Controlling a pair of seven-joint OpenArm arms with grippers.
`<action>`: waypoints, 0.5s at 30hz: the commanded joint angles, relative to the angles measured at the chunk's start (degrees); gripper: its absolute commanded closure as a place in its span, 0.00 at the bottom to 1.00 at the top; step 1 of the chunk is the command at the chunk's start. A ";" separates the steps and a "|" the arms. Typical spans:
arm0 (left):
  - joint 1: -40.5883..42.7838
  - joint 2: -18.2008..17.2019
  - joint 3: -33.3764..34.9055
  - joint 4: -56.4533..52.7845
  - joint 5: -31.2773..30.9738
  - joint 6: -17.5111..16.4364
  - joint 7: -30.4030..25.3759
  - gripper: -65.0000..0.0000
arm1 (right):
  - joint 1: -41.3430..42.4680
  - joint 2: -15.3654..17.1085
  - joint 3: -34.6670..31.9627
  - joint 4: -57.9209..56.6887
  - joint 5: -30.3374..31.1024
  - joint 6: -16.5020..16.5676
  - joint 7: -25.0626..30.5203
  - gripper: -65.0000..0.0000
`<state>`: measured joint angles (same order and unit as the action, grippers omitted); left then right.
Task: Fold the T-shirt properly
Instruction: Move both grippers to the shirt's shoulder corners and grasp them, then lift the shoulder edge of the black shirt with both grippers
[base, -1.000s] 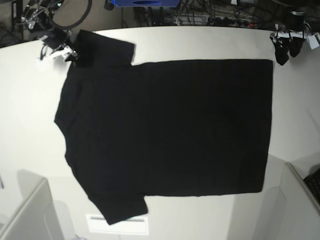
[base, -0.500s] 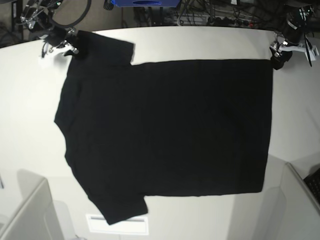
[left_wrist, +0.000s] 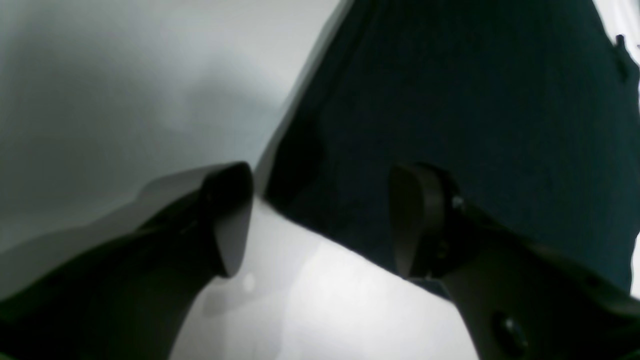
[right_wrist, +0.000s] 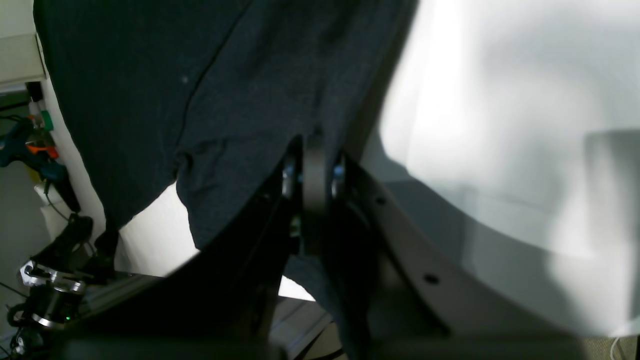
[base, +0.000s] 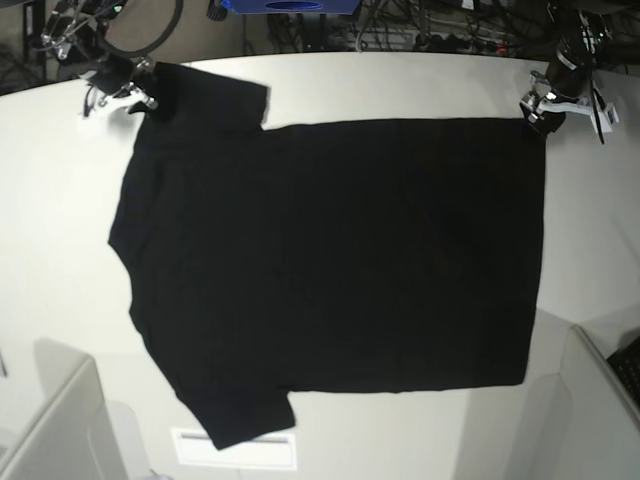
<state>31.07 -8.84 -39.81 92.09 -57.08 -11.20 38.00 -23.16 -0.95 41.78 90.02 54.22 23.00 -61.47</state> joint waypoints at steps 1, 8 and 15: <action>0.18 -0.43 -0.23 0.26 -0.11 -0.27 0.20 0.37 | -0.18 0.47 0.20 0.66 0.16 -0.28 0.07 1.00; -1.75 -0.35 1.09 -2.64 -0.11 -0.27 0.20 0.37 | -0.27 0.56 0.20 0.66 0.16 -0.28 0.15 1.00; -2.10 -0.52 4.25 -3.70 -0.20 -0.27 0.20 0.96 | -0.36 0.64 0.46 0.66 0.16 -0.28 0.33 1.00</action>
<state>28.45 -8.82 -35.33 88.07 -58.00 -12.01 37.47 -23.24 -0.93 41.89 90.02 54.22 23.00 -61.39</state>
